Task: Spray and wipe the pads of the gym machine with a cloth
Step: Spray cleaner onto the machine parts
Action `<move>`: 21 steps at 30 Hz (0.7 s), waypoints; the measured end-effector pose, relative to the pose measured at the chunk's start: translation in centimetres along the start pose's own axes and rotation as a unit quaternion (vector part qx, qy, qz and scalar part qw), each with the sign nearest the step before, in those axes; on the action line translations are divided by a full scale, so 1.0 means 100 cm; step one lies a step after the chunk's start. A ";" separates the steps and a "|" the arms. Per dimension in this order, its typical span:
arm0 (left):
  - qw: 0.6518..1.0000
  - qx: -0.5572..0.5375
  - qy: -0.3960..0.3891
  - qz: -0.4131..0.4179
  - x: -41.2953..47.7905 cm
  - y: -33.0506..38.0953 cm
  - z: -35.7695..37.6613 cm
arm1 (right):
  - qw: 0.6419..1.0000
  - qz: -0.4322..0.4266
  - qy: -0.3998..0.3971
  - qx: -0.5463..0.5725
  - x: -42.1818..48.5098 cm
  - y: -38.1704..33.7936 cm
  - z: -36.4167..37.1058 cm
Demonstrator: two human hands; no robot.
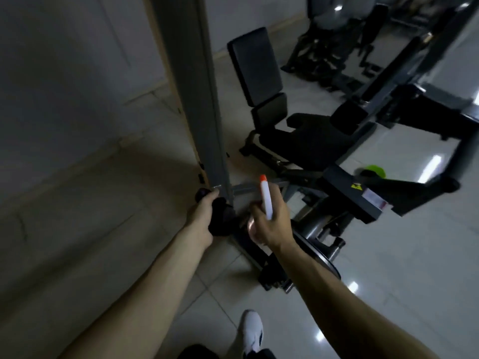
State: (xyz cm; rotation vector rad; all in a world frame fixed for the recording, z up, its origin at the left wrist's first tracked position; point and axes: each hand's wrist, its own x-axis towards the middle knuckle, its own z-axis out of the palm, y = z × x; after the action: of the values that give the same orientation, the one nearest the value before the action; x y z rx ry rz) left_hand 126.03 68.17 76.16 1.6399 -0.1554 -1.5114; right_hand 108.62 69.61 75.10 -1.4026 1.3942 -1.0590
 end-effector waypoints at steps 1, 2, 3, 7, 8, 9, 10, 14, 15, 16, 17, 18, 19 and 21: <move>0.999 0.025 -0.030 -0.007 0.008 0.003 0.012 | 1.000 0.012 0.022 -0.006 0.000 0.007 -0.002; 0.997 0.054 -0.054 -0.018 0.012 0.007 0.025 | 0.998 0.022 0.050 -0.008 -0.003 0.012 -0.002; 0.993 0.074 -0.083 -0.030 0.020 0.005 0.037 | 0.996 0.032 0.086 -0.009 -0.006 0.019 -0.001; 0.966 0.179 -0.173 -0.075 0.041 -0.013 0.067 | 0.968 0.101 0.231 0.010 -0.036 0.045 0.012; 0.955 0.206 -0.196 -0.082 0.046 -0.018 0.070 | 0.955 0.125 0.270 0.003 -0.045 0.051 0.019; 0.940 0.242 -0.222 -0.091 0.050 -0.023 0.070 | 0.939 0.143 0.313 -0.004 -0.055 0.056 0.028; 0.926 0.272 -0.240 -0.101 0.050 -0.025 0.069 | 0.923 0.159 0.351 -0.009 -0.063 0.060 0.036; 0.878 0.346 -0.305 -0.126 0.060 -0.036 0.055 | 0.833 0.279 0.476 -0.037 -0.108 0.069 0.081; 0.867 0.361 -0.317 -0.133 0.065 -0.038 0.044 | 0.810 0.302 0.501 -0.035 -0.121 0.071 0.102; 0.860 0.369 -0.323 -0.139 0.069 -0.040 0.034 | 0.797 0.317 0.514 -0.031 -0.132 0.076 0.119; 0.854 0.379 -0.327 -0.143 0.074 -0.042 0.024 | 0.786 0.331 0.521 -0.024 -0.142 0.080 0.137; 0.850 0.390 -0.323 -0.147 0.076 -0.042 0.016 | 0.776 0.340 0.530 -0.015 -0.149 0.086 0.153; 0.850 0.397 -0.313 -0.147 0.078 -0.043 0.009 | 0.769 0.352 0.534 -0.003 -0.155 0.091 0.169; 0.850 0.407 -0.303 -0.139 0.087 -0.047 -0.002 | 0.761 0.367 0.534 0.015 -0.156 0.097 0.195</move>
State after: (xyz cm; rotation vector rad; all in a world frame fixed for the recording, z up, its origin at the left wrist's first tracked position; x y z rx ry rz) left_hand 126.32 65.81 66.55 1.7700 -1.0732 -2.3625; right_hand 124.75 85.53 60.76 0.0287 2.4049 -1.3264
